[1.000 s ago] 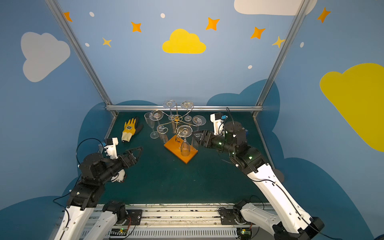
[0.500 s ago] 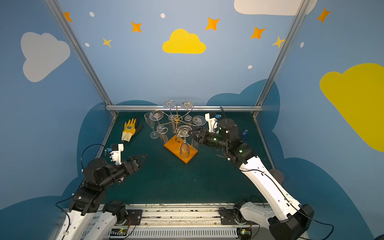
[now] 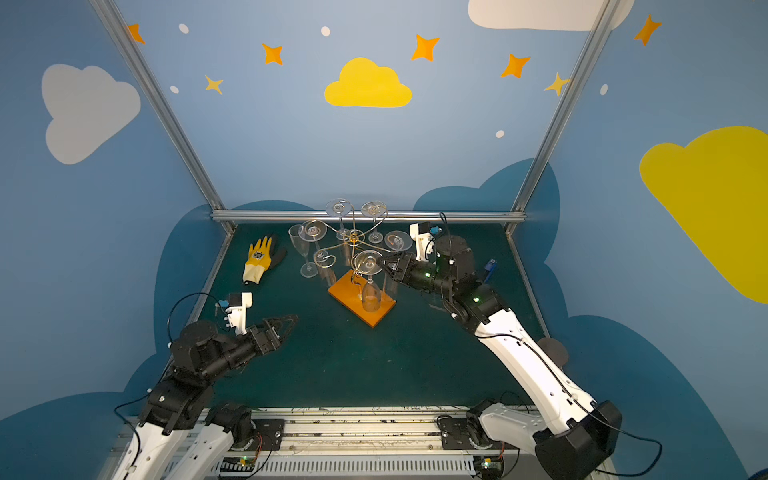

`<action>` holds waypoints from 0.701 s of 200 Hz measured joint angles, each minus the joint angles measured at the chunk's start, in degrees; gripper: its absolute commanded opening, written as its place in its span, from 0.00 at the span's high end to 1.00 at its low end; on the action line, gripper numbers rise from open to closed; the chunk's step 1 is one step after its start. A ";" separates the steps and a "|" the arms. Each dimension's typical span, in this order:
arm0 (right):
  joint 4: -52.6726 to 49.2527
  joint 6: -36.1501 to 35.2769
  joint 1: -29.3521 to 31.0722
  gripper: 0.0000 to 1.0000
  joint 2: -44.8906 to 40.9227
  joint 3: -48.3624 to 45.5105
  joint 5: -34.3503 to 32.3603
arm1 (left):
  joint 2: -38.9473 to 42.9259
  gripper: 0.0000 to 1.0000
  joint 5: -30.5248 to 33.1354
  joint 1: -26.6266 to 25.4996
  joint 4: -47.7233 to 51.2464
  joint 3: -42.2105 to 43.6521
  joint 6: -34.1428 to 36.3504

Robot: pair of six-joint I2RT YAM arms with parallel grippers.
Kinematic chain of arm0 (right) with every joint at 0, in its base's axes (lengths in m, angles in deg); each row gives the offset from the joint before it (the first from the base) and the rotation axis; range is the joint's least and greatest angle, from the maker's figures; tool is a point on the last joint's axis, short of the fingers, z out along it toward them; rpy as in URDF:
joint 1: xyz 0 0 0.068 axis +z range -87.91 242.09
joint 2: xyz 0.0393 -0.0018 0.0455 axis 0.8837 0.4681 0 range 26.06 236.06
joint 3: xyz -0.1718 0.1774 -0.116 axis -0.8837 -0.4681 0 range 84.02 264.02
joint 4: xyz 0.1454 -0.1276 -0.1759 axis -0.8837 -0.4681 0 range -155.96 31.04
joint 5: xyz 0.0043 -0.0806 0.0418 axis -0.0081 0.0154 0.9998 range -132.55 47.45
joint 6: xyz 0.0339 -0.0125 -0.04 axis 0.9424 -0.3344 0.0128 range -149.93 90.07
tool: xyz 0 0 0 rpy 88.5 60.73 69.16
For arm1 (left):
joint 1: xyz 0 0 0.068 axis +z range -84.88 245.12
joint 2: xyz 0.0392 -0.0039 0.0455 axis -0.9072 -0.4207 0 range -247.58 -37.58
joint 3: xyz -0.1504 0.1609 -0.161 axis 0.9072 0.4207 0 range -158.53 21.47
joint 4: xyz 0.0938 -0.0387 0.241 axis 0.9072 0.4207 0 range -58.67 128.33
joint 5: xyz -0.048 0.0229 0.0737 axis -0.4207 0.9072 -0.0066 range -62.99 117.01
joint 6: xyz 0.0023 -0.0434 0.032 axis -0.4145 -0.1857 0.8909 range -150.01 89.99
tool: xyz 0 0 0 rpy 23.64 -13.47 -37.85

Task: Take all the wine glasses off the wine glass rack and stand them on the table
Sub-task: 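Close the right gripper on the stem of another hanging wine glass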

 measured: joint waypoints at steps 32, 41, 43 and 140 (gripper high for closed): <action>1.03 0.33 -0.04 0.82 0.90 0.00 0.17 | 0.00 0.01 0.48 -0.20 0.00 0.00 0.00; 1.05 0.46 -0.04 0.83 0.94 0.00 0.22 | 0.00 0.01 0.61 -0.22 -0.02 0.00 0.00; 1.05 0.55 -0.04 0.83 0.94 0.00 0.22 | 0.00 0.01 0.61 -0.22 -0.02 0.00 0.00; 2.40 1.49 -0.39 0.93 0.94 0.00 0.46 | 0.07 0.01 0.85 -0.59 -0.04 0.00 -0.42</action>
